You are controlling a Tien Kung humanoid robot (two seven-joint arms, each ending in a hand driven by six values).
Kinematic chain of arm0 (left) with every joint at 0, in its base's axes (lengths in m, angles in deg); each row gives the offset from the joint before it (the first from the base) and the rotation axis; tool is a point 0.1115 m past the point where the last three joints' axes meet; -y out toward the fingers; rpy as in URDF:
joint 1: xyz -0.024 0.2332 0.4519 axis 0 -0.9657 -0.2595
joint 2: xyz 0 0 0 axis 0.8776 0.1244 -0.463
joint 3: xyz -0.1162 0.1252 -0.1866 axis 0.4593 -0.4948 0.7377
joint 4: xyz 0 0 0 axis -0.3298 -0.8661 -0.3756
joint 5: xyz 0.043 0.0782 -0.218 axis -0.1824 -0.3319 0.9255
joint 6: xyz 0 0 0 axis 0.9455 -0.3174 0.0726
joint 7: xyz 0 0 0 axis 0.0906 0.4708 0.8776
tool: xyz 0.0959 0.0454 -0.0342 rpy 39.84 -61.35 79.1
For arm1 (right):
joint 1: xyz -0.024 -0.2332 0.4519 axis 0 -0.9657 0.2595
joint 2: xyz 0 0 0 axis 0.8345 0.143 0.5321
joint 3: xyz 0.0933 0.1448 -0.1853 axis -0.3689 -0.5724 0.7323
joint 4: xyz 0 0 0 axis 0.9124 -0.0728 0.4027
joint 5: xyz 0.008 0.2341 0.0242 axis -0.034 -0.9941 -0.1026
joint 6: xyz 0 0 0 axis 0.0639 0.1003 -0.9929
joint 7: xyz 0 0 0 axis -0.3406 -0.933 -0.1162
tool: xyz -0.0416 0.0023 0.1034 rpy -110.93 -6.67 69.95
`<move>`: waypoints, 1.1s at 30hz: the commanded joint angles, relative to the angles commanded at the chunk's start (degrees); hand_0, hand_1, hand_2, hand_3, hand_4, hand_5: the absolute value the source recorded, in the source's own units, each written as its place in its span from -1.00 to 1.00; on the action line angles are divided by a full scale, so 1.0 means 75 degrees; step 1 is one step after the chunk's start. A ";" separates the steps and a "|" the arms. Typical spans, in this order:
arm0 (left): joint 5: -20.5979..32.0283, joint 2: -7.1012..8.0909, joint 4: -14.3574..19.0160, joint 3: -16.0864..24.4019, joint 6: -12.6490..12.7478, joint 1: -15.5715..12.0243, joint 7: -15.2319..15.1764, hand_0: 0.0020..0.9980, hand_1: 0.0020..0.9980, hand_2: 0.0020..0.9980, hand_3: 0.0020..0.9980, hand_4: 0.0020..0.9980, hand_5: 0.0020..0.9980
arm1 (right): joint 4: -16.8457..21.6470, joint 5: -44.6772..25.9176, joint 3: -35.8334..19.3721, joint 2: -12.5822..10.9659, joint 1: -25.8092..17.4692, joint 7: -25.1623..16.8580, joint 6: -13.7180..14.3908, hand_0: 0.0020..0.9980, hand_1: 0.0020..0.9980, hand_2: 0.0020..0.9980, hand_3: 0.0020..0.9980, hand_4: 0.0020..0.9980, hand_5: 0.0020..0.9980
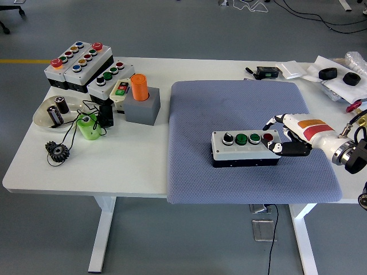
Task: Pick up the button,place it on the desk,press the button,press the button
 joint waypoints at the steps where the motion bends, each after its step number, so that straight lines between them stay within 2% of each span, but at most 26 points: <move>1: -0.0005 -0.0003 0.0000 0.0008 0.0001 -0.0002 0.0003 0.30 0.40 0.39 -0.01 -0.36 1.00 | -0.0009 -0.0003 0.0002 -0.0014 -0.0018 0.0011 -0.0040 -0.95 -1.00 -0.92 0.31 0.32 0.40; 10: -0.0021 -0.0007 0.0000 0.0013 -0.0003 -0.0015 0.0010 0.30 0.40 0.39 -0.01 -0.36 1.00 | 0.0023 -0.0046 0.0025 -0.0082 -0.0117 0.0025 -0.0052 -0.94 -1.00 -0.92 0.30 0.31 0.44; 28: -0.0154 -0.0013 0.0000 0.0090 -0.0005 -0.0056 0.0052 0.30 0.40 0.39 -0.01 -0.36 1.00 | -0.0206 -0.0051 0.0255 -0.0018 -0.0068 0.0185 -0.0179 -0.94 -1.00 -0.92 0.30 0.29 0.44; 33: -0.0071 -0.0009 0.0000 0.0006 -0.0009 -0.0063 0.0033 0.30 0.40 0.39 -0.01 -0.36 1.00 | -0.0084 0.0000 0.0096 -0.0007 -0.0100 0.0158 0.0069 -0.93 -1.00 -0.92 0.30 0.29 0.43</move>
